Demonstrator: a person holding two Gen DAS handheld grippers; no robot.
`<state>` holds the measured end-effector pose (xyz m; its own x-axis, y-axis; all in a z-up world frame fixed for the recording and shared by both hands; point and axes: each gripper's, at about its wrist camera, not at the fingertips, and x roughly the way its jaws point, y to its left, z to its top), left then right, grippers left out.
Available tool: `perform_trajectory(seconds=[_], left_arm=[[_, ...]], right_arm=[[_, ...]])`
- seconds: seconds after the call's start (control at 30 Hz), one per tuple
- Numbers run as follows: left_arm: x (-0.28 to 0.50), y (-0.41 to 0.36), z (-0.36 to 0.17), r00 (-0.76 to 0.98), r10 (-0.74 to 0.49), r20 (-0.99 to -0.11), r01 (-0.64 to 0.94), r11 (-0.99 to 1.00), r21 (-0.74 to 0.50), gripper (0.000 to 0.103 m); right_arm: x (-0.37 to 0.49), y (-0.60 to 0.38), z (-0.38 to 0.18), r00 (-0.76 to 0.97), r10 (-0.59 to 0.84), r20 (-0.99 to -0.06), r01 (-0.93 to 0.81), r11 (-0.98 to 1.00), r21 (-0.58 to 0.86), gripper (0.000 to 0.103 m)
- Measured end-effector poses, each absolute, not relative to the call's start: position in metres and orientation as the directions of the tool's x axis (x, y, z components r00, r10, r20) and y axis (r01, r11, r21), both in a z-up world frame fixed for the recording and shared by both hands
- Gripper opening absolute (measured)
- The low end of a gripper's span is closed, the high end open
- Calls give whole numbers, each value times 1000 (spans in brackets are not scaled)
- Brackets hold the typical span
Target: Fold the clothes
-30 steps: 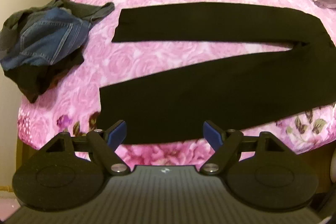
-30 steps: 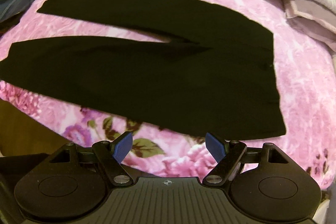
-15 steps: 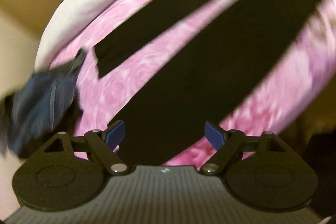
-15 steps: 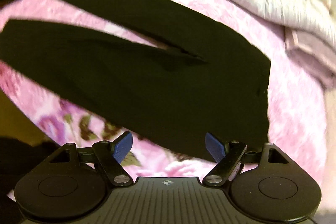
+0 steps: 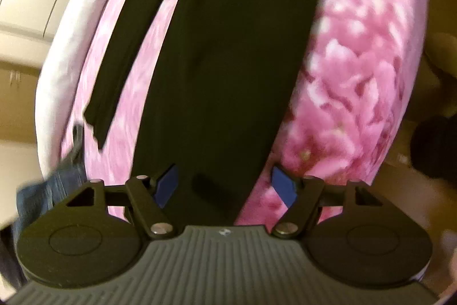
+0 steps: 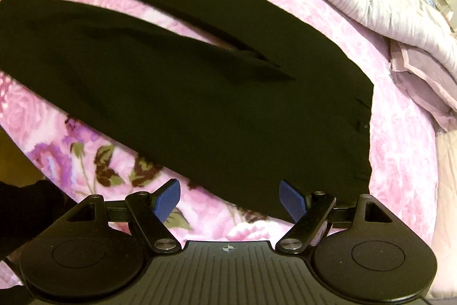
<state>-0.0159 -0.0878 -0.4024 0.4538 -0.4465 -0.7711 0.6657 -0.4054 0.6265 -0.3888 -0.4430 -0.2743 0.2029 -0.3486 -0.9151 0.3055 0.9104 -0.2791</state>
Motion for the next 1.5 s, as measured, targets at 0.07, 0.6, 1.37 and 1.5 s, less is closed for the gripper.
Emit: perform_trajectory(seconds=[0.07, 0.6, 1.37, 1.5], left_arm=[[-5, -86, -402, 483, -458, -747, 646, -389, 656, 54], [24, -116, -405, 508, -238, -828, 784, -271, 559, 2], [16, -171, -377, 663, -2, -749, 743, -122, 658, 1], [23, -180, -311, 668, -62, -741, 735, -100, 671, 2]], right_arm=[[-386, -440, -279, 204, -360, -911, 296, 909, -293, 80], [-481, -460, -342, 179, -626, -759, -61, 763, -644, 79], [-577, -609, -442, 426, -573, -700, -261, 664, -701, 5], [-571, -610, -380, 462, -538, -705, -249, 684, -686, 3]])
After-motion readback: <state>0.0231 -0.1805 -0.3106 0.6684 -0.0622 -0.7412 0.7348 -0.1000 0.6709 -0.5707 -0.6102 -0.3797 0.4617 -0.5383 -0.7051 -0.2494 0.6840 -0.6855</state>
